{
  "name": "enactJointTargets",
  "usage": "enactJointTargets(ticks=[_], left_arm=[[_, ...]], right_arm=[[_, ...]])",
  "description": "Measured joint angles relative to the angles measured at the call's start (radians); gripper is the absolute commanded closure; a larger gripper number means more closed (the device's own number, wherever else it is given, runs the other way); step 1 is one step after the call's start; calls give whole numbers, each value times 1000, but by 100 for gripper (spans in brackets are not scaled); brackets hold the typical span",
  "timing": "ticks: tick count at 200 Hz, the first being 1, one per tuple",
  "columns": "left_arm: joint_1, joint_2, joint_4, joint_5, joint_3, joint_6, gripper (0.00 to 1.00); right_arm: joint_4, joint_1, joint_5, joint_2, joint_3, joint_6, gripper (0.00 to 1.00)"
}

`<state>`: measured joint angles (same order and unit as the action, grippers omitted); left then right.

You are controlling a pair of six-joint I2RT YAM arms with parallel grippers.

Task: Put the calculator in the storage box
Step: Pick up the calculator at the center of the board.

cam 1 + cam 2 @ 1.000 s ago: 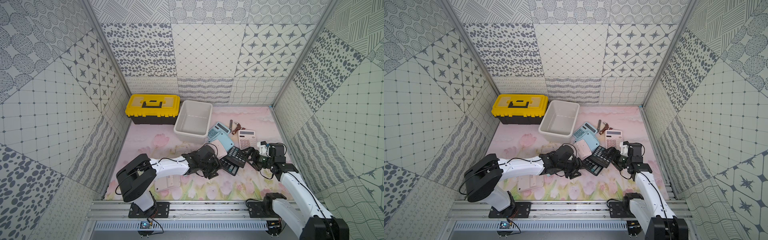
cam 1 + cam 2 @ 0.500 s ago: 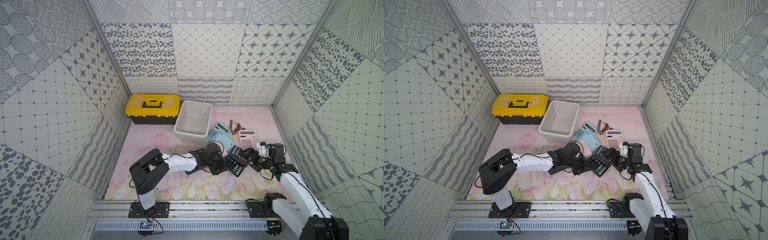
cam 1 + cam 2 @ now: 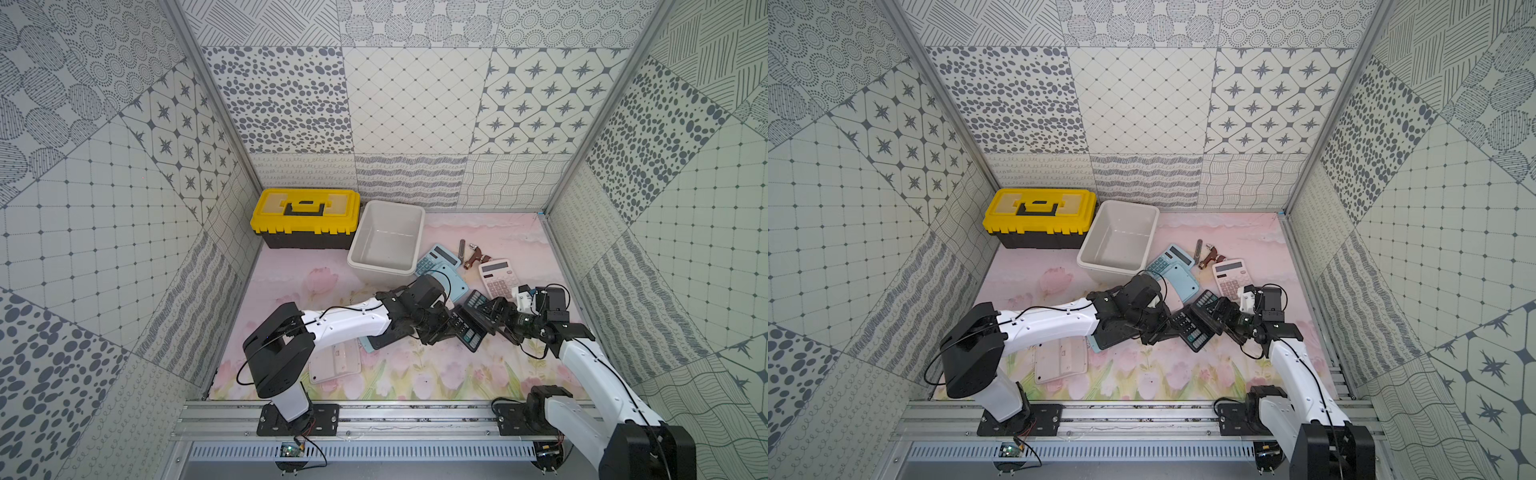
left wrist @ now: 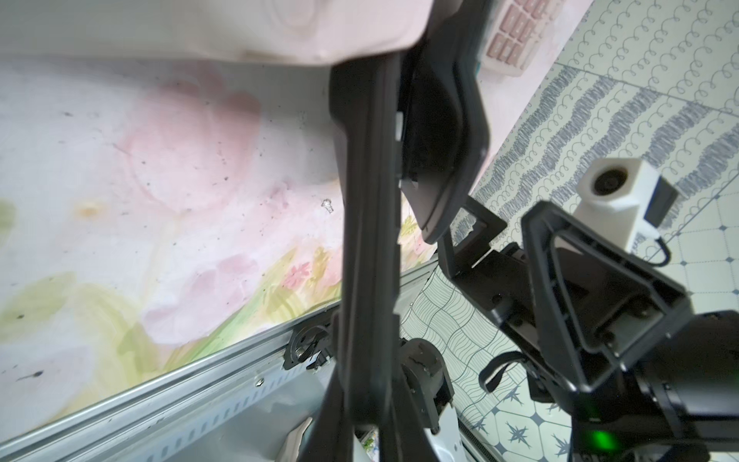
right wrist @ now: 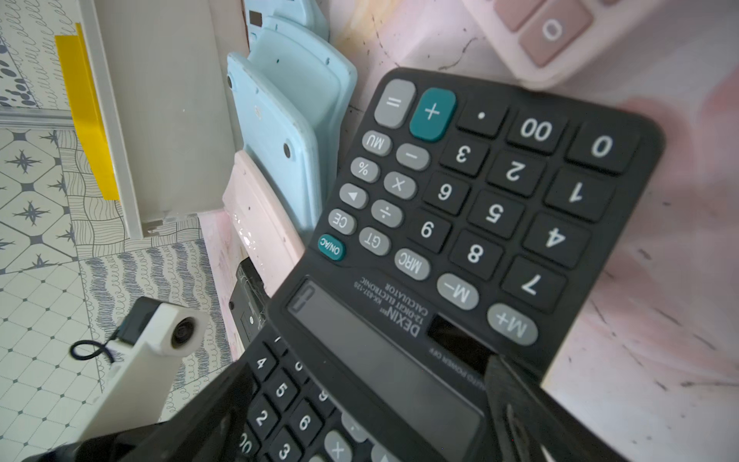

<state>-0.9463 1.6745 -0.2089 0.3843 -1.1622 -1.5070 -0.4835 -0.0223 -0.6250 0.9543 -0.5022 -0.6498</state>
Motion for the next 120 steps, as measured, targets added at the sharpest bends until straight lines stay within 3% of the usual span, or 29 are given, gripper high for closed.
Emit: enactJointTargets(ticks=[53,120], left_arm=[[74,-87,-216,42,-98,193,100],[232,-177,-410,167,-148,433,100]], right_arm=[[-40,-3,-28,17,-92,38,3],[19,-3,-191,17,-105,52,17]])
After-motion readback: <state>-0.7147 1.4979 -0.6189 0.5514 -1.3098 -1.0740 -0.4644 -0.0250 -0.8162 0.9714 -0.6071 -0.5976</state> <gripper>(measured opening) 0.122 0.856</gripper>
